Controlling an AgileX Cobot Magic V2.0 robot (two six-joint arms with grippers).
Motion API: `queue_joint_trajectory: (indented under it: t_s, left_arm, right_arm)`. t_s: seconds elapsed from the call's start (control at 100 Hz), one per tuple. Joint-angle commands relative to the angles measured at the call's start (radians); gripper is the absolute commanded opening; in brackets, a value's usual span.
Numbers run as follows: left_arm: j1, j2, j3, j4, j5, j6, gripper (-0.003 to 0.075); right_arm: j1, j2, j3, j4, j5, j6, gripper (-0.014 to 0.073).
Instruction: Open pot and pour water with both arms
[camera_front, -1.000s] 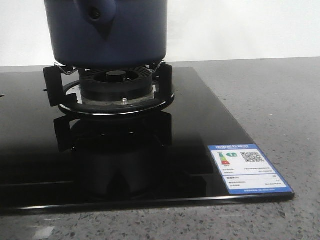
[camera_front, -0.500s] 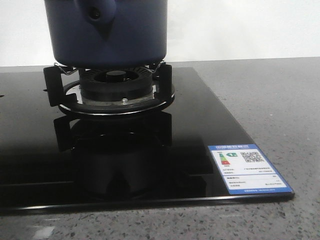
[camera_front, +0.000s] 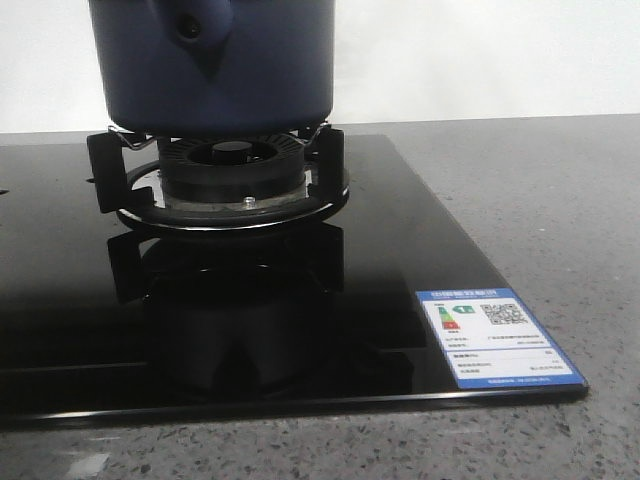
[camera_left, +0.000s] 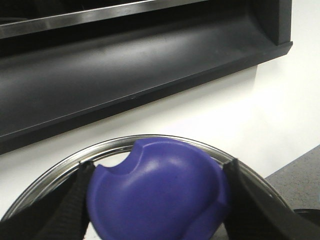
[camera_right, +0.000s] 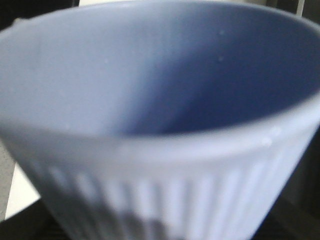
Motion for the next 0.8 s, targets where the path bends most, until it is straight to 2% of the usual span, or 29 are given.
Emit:
queue_joint_trajectory:
  t_s: [0.0, 0.09, 0.31, 0.4, 0.67, 0.79]
  left_arm:
    - [0.000, -0.023, -0.035, -0.077, -0.023, -0.003, 0.0368]
    - [0.000, -0.023, -0.035, -0.077, -0.023, -0.003, 0.0368]
    - [0.000, -0.023, -0.035, -0.077, -0.023, -0.003, 0.0368]
    - [0.000, -0.023, -0.035, -0.077, -0.023, -0.003, 0.0368]
    - [0.000, -0.023, -0.035, -0.077, -0.023, -0.003, 0.0368]
    - [0.000, -0.023, -0.035, -0.077, -0.023, -0.003, 0.0368]
  right_arm:
    - [0.001, -0.035, -0.040, 0.003, 0.074, 0.021, 0.0285]
    - [0.001, -0.039, -0.040, 0.043, 0.106, 0.138, 0.0285]
    - [0.001, -0.092, -0.040, 0.070, 0.198, 0.593, 0.0285]
    - [-0.006, -0.126, -0.040, 0.126, 0.247, 0.705, 0.0285]
    - [-0.153, -0.241, -0.040, 0.445, 0.249, 0.738, 0.0285]
    - [-0.271, -0.305, -0.006, 0.540, 0.131, 0.761, 0.0285]
